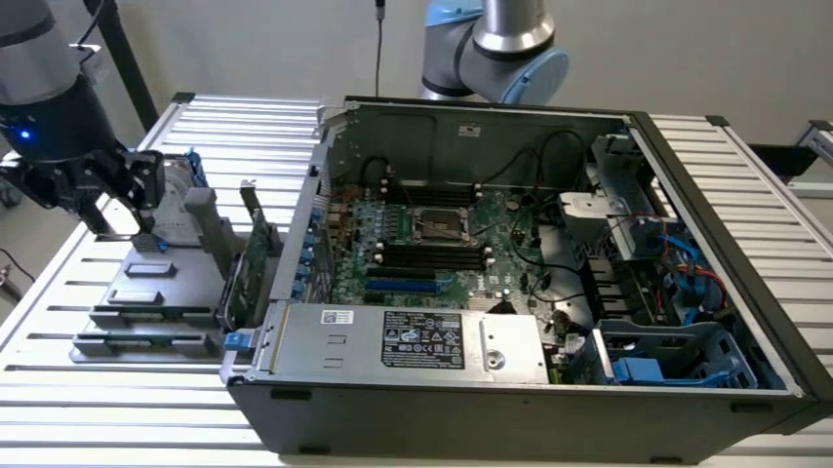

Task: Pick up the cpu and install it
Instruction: 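Pick up the cpu and move it towards the insertion slot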

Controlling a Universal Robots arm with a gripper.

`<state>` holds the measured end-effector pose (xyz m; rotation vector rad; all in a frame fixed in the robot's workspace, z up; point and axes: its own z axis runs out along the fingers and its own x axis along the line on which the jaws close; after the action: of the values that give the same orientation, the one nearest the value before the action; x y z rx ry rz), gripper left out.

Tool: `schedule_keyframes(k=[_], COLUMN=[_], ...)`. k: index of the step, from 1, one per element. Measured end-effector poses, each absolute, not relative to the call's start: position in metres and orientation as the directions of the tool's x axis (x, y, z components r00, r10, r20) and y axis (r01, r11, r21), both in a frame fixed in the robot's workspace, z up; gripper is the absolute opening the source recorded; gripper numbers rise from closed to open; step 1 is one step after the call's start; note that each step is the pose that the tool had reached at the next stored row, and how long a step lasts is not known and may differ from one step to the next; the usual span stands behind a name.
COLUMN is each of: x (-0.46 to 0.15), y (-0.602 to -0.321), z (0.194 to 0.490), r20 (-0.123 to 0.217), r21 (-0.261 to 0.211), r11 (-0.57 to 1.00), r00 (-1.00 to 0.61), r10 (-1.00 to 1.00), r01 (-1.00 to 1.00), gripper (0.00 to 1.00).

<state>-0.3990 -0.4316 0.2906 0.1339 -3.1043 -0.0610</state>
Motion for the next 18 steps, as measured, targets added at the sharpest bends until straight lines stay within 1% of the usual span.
schedule_keyframes(k=[9,18], x=[-0.379,-0.339], y=[-0.432,-0.432], z=[0.331,0.371], r20=[0.034,0.042], r21=[0.049,0.051], r11=[0.993,0.993], r00=[-0.993,-0.993], r10=[-0.109,-0.112], r01=[-0.108,-0.110], gripper=[0.55,0.55])
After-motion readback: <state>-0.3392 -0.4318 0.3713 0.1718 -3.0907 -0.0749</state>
